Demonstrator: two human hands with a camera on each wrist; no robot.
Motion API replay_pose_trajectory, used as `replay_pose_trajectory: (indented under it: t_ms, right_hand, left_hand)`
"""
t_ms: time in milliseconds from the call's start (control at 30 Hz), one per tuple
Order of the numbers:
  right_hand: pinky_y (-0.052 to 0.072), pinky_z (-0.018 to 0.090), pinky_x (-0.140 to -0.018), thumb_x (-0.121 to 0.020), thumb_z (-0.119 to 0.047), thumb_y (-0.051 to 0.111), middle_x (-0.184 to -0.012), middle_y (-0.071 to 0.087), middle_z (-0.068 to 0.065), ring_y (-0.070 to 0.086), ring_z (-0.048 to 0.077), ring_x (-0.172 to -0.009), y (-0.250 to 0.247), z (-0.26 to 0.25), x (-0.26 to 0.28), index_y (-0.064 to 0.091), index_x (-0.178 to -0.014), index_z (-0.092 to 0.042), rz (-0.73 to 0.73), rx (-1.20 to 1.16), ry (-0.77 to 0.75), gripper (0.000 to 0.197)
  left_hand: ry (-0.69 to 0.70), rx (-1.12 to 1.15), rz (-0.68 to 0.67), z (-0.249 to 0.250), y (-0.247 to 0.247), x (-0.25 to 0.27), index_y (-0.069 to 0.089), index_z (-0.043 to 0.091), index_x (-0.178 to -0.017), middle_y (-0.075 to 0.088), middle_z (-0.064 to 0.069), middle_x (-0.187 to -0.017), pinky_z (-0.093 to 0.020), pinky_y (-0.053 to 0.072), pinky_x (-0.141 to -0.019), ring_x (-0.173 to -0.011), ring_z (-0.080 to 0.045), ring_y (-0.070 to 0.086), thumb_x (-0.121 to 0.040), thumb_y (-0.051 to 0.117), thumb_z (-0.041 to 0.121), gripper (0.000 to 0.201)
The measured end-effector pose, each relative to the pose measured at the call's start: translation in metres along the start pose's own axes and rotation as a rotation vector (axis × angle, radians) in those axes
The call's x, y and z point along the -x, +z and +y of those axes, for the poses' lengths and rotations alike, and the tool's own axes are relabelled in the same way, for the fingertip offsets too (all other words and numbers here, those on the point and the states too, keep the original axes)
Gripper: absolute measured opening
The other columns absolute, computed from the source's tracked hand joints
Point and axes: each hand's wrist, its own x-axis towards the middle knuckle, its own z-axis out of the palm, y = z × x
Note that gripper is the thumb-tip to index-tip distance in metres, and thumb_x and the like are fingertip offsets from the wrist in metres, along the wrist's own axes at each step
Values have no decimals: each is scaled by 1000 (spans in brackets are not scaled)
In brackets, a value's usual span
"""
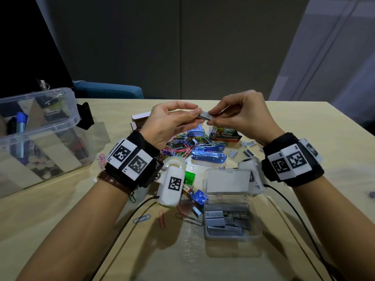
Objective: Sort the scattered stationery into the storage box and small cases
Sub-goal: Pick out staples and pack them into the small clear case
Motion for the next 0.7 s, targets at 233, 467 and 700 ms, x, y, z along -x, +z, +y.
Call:
replay_pose_trajectory:
  t_ms: [233, 467, 700]
  right_hand:
    - [59, 24, -74, -72, -17, 84, -86, 73, -4, 71, 6, -75, 1, -3, 0, 76, -89, -16, -21, 69, -23, 19]
    - [59, 23, -76, -72, -19, 83, -89, 72, -5, 70, 7, -79, 0, -4, 0, 77, -94, -15, -20, 72, -69, 23]
    - [59, 28, -75, -73, -17, 84, -85, 70, -5, 69, 5, -72, 2, -3, 0, 77, -91, -15, 11, 143, -92, 20]
  left_hand:
    - [-28, -23, 30, 1, 0, 1, 66, -1, -98, 74, -13, -82, -20, 59, -64, -75, -20, 74, -80, 70, 3, 19]
    - [-62, 31, 39, 7, 0, 3, 65, -1, -96, 72, -12, -77, -16, 56, -55, -67, -17, 73, -82, 68, 8, 17]
    - [-69, -41, 70, 6, 4, 7, 61, -6, -109, 73, -19, -83, -18, 57, -58, -69, -19, 73, -76, 73, -4, 35]
